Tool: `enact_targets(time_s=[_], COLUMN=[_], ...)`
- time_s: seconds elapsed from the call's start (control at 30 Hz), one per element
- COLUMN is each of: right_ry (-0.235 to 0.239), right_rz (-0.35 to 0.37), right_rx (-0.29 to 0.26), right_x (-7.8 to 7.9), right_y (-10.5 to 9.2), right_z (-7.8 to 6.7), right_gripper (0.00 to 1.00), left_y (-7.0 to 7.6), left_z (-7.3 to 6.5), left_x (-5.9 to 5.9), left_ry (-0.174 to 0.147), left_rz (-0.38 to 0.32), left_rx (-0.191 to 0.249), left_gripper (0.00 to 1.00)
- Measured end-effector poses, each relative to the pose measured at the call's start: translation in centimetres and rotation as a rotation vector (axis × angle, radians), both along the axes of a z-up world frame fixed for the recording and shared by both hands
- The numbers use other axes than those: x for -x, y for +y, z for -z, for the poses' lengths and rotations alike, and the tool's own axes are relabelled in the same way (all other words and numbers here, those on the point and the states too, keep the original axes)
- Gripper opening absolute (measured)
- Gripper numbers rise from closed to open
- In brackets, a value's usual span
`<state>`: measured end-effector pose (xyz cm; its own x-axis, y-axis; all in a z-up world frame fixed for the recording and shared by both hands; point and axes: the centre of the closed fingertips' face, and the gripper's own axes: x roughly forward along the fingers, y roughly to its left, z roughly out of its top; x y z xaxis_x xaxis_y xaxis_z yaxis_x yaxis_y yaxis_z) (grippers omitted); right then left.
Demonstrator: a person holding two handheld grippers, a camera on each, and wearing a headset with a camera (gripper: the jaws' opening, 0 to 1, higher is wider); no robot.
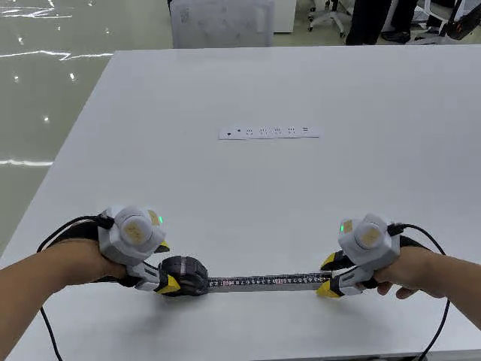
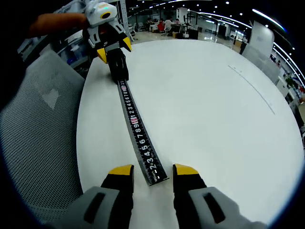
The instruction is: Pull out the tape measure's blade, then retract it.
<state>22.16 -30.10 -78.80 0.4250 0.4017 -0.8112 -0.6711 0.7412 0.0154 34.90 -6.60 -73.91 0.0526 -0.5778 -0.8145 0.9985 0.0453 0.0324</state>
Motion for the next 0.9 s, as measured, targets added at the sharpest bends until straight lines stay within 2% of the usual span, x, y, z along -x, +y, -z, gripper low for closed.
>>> enact_targets(time_s=[0.03, 0.1, 0.2, 0.27, 0.3, 0.33, 0.4, 0.43, 0.5, 0.57, 0.6, 0.63, 0.67, 0.73, 0.83, 0.87, 0.9], right_ry=[-0.008, -0.033, -0.069, -0.070, -0.092, -0.101, -0.111, -0.125, -0.159, -0.182, -0.193, -0.210, -0.216, -0.224, -0.220, -0.222, -0.225], right_rz=[0.016, 0.033, 0.113, 0.125, 0.147, 0.165, 0.178, 0.200, 0.260, 0.295, 0.294, 0.316, 0.319, 0.328, 0.337, 0.345, 0.352], right_rx=[-0.012, -0.006, -0.032, -0.051, -0.073, -0.076, -0.064, -0.063, -0.072, -0.060, -0.055, -0.053, -0.057, -0.053, -0.048, -0.043, -0.036], right_x=[0.4, 0.7, 1.2, 2.1, 2.4, 2.6, 3.4, 3.5, 3.9, 4.4, 4.7, 5.0, 5.3, 6.0, 6.8, 7.0, 7.2], right_y=[-0.1, -0.5, -1.3, -1.6, -1.7, -1.9, -2.5, -2.8, -3.5, -4.1, -4.1, -4.4, -4.4, -4.5, -4.7, -4.8, -5.0], right_z=[-0.2, -0.7, -1.6, -1.9, -2.4, -2.6, -2.8, -3.1, -3.8, -4.3, -4.4, -4.6, -4.6, -4.7, -4.9, -5.0, -5.1], right_gripper=[0.35, 0.38, 0.43, 0.41, 0.40, 0.40, 0.43, 0.44, 0.46, 0.49, 0.50, 0.52, 0.53, 0.56, 0.65, 0.67, 0.69], left_y=[0.1, 0.2, 0.7, 1.1, 1.4, 1.6, 1.9, 2.0, 2.6, 3.3, 3.5, 3.7, 3.9, 4.3, 5.5, 5.7, 5.6], left_z=[-0.2, -0.4, -0.5, -0.5, -0.6, -0.7, -1.0, -1.1, -1.1, -0.7, -0.7, -0.7, -0.7, -1.3, -1.6, -1.8, -2.3], left_x=[0.1, 0.2, 0.3, 0.4, 0.2, 0.0, 0.2, 0.5, 1.0, 1.7, 1.9, 2.1, 2.4, 2.3, 2.2, 2.2, 2.4], left_ry=[0.022, 0.027, 0.038, 0.096, 0.109, 0.106, 0.143, 0.165, 0.181, 0.158, 0.134, 0.109, 0.112, 0.099, 0.054, 0.052, 0.079], left_rz=[-0.025, -0.042, -0.107, -0.189, -0.232, -0.259, -0.325, -0.347, -0.383, -0.374, -0.367, -0.367, -0.376, -0.427, -0.456, -0.467, -0.489], left_rx=[0.026, 0.062, 0.107, 0.142, 0.169, 0.186, 0.253, 0.273, 0.291, 0.270, 0.268, 0.273, 0.276, 0.323, 0.326, 0.339, 0.381], left_gripper=[0.49, 0.57, 0.69, 0.73, 0.75, 0.78, 0.84, 0.87, 0.91, 0.91, 0.91, 0.92, 0.92, 0.94, 0.96, 0.97, 1.00])
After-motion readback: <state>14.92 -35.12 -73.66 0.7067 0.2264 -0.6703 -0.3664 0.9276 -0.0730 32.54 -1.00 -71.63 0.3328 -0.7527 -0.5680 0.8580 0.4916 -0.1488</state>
